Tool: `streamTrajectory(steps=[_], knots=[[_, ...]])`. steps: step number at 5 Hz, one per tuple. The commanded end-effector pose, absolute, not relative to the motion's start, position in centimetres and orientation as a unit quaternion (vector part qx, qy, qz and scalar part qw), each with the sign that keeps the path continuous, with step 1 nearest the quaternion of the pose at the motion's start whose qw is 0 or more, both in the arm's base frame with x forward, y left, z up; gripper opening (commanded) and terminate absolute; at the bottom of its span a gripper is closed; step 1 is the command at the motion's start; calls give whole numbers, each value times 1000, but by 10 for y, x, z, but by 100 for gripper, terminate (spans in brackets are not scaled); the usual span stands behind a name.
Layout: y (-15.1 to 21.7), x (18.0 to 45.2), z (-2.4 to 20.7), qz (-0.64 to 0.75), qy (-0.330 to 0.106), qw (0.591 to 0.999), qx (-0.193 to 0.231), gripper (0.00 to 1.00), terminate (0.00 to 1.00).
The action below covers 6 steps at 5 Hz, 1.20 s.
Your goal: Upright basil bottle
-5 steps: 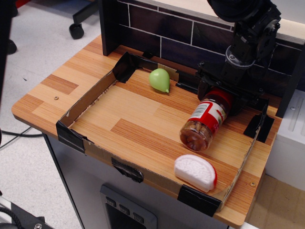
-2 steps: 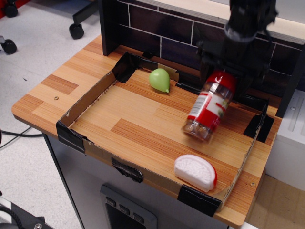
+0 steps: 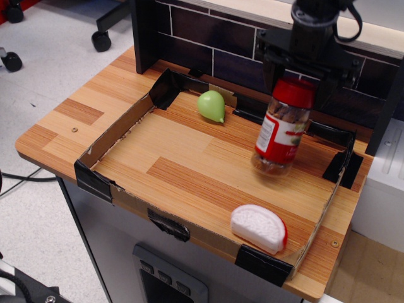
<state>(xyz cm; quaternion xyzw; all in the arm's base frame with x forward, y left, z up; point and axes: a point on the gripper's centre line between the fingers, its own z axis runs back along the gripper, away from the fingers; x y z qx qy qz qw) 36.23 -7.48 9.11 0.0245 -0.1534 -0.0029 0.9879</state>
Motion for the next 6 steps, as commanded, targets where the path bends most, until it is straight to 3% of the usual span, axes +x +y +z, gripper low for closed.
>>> streamTrajectory(steps=[1,2,3,5,6], knots=[[-72,360,116,-23,-253,967,14,0,0],[-75,359,109,-35,-290,956,23,0,0],[-75,359,110,-36,-296,955,12,100,0],[-74,356,121,-32,-273,961,1,100,0],[-71,356,140,-14,-259,966,-10,100,0]])
